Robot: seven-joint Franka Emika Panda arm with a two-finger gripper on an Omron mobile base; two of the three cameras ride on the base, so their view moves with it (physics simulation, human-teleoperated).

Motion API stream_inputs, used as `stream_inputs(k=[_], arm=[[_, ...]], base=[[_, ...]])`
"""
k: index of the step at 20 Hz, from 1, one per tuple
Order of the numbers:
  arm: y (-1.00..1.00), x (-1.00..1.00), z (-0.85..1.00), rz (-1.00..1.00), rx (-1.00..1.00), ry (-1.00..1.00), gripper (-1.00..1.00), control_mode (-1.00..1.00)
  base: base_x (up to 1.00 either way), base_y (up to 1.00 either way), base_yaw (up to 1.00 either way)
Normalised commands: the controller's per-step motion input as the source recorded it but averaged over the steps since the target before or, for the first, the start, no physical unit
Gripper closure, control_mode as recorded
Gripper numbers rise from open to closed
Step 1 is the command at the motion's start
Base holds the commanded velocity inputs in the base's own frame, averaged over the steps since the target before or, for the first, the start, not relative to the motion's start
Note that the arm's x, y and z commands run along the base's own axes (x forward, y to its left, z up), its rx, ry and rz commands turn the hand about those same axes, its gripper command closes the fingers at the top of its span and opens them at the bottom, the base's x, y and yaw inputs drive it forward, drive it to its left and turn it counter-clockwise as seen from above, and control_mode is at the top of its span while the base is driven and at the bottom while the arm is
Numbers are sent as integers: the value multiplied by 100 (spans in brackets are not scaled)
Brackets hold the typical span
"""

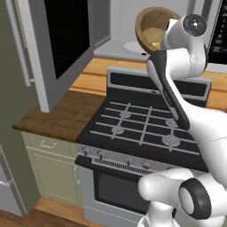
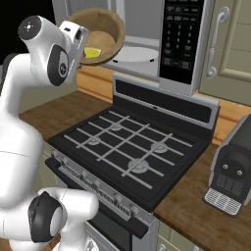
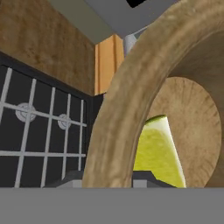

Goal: Pick the lemon wedge from the sink and place it in the bowl. Then pick the bowl and place it in the microwave. Then close the microwave door and press the start button.

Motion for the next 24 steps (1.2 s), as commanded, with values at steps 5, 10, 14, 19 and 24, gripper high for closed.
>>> stream_inputs(k=[5,10,14,19,24], arm=[[-4,64,8,0,0,3,100,-100],[0,67,23,0,0,3,100,-100],[-2,72,16,0,0,12,100,-100],[-12,68,-2,0,0,8,100,-100],[-18,59,-11,1,0,0,100,-100]], base=[[0,0,0],[0,0,0],[0,0,0],[0,0,0],[0,0,0]])
